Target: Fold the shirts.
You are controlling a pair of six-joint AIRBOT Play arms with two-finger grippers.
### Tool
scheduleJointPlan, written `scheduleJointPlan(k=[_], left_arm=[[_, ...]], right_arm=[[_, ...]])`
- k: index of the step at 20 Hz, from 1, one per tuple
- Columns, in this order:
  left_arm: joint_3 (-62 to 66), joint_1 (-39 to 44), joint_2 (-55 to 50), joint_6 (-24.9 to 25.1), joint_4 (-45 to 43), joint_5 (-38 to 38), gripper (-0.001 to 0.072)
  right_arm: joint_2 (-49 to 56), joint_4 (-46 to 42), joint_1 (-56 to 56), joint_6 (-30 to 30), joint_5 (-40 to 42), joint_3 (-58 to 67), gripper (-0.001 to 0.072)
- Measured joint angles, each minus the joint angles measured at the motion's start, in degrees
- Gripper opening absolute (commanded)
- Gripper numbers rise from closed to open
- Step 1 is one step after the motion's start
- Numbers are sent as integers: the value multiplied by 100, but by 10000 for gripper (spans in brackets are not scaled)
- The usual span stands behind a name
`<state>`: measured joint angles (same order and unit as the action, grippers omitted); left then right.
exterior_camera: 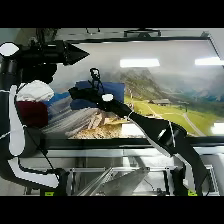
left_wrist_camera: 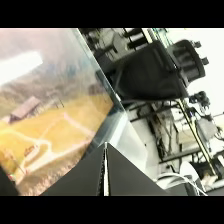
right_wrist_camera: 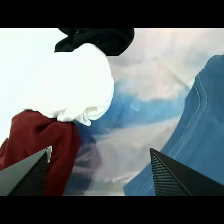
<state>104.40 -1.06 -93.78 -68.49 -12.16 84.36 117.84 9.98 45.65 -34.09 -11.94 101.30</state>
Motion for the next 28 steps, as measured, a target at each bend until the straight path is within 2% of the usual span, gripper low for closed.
scheduleJointPlan(k=[2,4,6,7,8,9,12,14,16,19,25,26,27,28], left_arm=[[-35,-15,15,13,4,76,5],[-50,-22,26,17,22,116,5],[-61,-39,31,20,31,205,5],[-63,-52,31,22,31,251,5],[-66,-72,31,37,31,313,5],[-68,-94,31,42,28,380,5],[-68,-157,31,109,28,485,5],[-68,-184,31,151,24,520,5],[-68,-201,31,170,24,533,5],[-68,-219,31,197,20,636,5],[-68,-236,31,304,13,817,6],[-68,-236,31,321,11,828,5],[-68,-236,31,345,11,828,6],[-68,-236,31,365,11,831,6]], right_arm=[[-11,-153,-273,-33,-599,96,497],[-138,-789,-686,-575,-1403,144,500],[-341,-1967,-1211,-1600,-2328,168,502],[-468,-2717,-1504,-2194,-2889,177,505],[-590,-3405,-1775,-2728,-3418,179,541],[-723,-4113,-2059,-3272,-3945,181,720],[-977,-5716,-2745,-4640,-4983,107,715],[-988,-6262,-2983,-5311,-5383,-7,715],[-863,-6522,-3064,-5718,-5462,-87,715],[-542,-6404,-3029,-6050,-5305,-142,715],[-42,-5423,-2796,-5882,-4841,-168,687],[-9,-5320,-2750,-5838,-4760,-168,424],[24,-5272,-2697,-5792,-4660,-170,32],[50,-5169,-2656,-5759,-4601,-175,23]])
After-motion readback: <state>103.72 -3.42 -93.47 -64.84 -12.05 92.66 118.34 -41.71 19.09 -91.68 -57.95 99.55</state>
